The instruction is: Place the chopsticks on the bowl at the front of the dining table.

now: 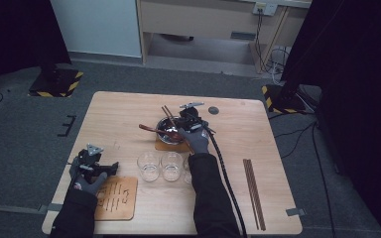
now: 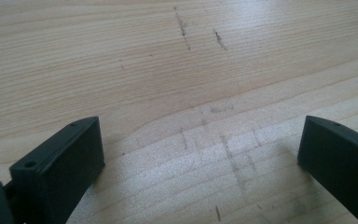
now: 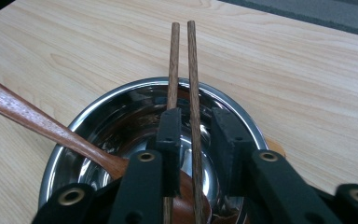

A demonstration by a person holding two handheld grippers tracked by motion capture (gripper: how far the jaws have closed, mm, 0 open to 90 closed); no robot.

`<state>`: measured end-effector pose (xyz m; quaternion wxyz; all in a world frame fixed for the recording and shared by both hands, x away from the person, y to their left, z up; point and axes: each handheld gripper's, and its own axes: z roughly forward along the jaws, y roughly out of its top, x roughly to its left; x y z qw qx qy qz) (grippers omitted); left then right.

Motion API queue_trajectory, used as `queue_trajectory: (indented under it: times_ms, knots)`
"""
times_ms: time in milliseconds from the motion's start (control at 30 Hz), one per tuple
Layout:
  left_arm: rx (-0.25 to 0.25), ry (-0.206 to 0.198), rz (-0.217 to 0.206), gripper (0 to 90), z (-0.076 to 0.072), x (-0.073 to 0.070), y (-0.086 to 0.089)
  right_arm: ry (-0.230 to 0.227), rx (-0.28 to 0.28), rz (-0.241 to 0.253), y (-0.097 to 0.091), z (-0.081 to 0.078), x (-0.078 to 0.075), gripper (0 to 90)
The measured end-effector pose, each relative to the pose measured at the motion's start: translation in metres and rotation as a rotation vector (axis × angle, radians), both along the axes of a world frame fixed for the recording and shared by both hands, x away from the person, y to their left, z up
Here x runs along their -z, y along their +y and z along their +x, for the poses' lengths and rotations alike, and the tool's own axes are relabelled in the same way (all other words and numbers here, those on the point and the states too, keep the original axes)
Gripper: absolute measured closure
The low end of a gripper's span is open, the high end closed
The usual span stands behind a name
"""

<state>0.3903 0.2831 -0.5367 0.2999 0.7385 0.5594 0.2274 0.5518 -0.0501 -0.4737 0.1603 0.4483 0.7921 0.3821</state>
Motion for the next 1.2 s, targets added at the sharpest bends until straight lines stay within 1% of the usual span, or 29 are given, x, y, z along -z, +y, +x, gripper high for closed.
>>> queue_trajectory:
  times_ms: [33,67,100,133,167,333,467,500,567,633,700,733,767,800,933,1067,1200]
  knots:
    - [0.0,0.0,0.0,0.0,0.0,0.0,0.0,-0.003,-0.009,0.002,-0.0001,-0.0006,-0.0005,64.5]
    - [0.0,0.0,0.0,0.0,0.0,0.0,0.0,-0.003,-0.009,0.002,-0.0001,-0.0006,-0.0005,64.5]
    - [0.0,0.0,0.0,0.0,0.0,0.0,0.0,-0.008,-0.013,-0.003,0.0003,-0.0021,-0.0015,62.1]
    - [0.0,0.0,0.0,0.0,0.0,0.0,0.0,-0.008,-0.013,-0.003,0.0003,-0.0021,-0.0015,62.1]
    - [0.0,0.0,0.0,0.0,0.0,0.0,0.0,-0.002,-0.016,-0.004,0.0002,-0.0029,-0.0016,60.0]
    - [0.0,0.0,0.0,0.0,0.0,0.0,0.0,0.01,-0.032,-0.022,0.0011,-0.0038,0.0005,58.1]
    - [0.0,0.0,0.0,0.0,0.0,0.0,0.0,0.017,-0.037,-0.035,0.0013,-0.0037,0.0021,58.6]
    - [0.0,0.0,0.0,0.0,0.0,0.0,0.0,0.024,-0.041,-0.042,0.0018,-0.0037,0.0031,61.3]
    - [0.0,0.0,0.0,0.0,0.0,0.0,0.0,0.028,-0.046,-0.053,0.0026,-0.0037,0.0042,62.6]
    - [0.0,0.0,0.0,0.0,0.0,0.0,0.0,0.041,-0.045,-0.06,0.0039,-0.0041,0.0054,65.3]
    - [0.0,0.0,0.0,0.0,0.0,0.0,0.0,0.042,-0.049,-0.074,0.0044,-0.0041,0.0065,69.1]
    - [0.0,0.0,0.0,0.0,0.0,0.0,0.0,0.042,-0.049,-0.074,0.0044,-0.0041,0.0065,69.1]
    - [0.0,0.0,0.0,0.0,0.0,0.0,0.0,0.051,-0.05,-0.076,0.0046,-0.0041,0.0071,72.4]
    - [0.0,0.0,0.0,0.0,0.0,0.0,0.0,0.051,-0.05,-0.076,0.0046,-0.0041,0.0071,72.4]
    - [0.0,0.0,0.0,0.0,0.0,0.0,0.0,0.055,-0.047,-0.075,0.0048,-0.0041,0.0072,77.5]
    - [0.0,0.0,0.0,0.0,0.0,0.0,0.0,0.06,-0.043,-0.071,0.0044,-0.0039,0.0072,78.6]
    - [0.0,0.0,0.0,0.0,0.0,0.0,0.0,0.063,-0.019,-0.059,0.0037,-0.004,0.0075,78.8]
